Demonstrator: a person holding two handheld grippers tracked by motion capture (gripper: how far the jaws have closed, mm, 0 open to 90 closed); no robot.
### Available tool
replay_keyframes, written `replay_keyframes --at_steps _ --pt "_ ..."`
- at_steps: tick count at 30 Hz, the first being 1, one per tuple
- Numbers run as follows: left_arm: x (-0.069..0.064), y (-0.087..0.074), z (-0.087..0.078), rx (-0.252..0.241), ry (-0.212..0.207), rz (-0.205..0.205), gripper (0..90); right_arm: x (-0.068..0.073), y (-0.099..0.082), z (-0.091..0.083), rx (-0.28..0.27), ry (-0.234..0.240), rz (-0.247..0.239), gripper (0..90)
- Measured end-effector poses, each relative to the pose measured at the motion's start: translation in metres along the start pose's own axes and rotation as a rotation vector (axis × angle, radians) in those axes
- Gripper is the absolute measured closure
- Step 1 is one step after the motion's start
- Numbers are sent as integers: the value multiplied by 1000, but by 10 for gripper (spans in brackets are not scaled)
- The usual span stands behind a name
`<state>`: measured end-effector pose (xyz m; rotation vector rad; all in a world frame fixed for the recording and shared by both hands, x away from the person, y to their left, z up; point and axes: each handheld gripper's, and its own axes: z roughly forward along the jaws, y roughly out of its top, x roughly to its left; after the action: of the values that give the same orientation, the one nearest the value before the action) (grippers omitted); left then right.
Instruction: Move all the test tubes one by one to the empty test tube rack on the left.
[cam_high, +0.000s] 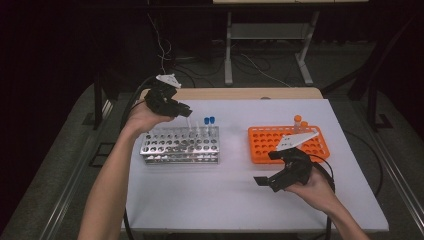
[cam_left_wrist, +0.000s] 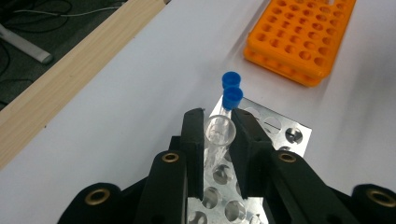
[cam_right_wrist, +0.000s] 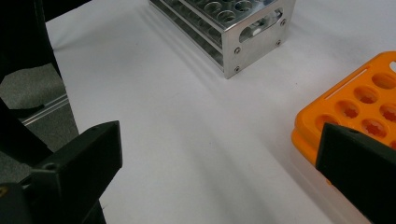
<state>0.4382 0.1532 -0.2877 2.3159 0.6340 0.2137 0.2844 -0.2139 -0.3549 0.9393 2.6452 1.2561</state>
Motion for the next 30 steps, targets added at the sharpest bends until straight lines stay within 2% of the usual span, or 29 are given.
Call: replay_keyframes --at_steps 5,9,15,20,25,27,30 --pt "6 -3 9 -11 -5 -20 746 -2 -4 -2 -8 0 8 1" --pt "7 -7 19 23 -9 -16 747 -5 -9 -3 -12 -4 22 1" --pt "8 -17 32 33 -23 -34 746 -8 -16 -8 -27 -12 35 1" --pt "10 -24 35 28 -25 -46 745 -11 -19 -13 -37 -22 50 1" --pt "12 -29 35 12 -40 -81 736 -12 -21 -15 -41 -25 55 2" --pt "13 -30 34 -3 -46 -106 671 -13 -22 -15 -40 -27 56 1" --pt "13 -31 30 -17 -33 -131 596 -15 -25 -16 -38 -34 63 1"
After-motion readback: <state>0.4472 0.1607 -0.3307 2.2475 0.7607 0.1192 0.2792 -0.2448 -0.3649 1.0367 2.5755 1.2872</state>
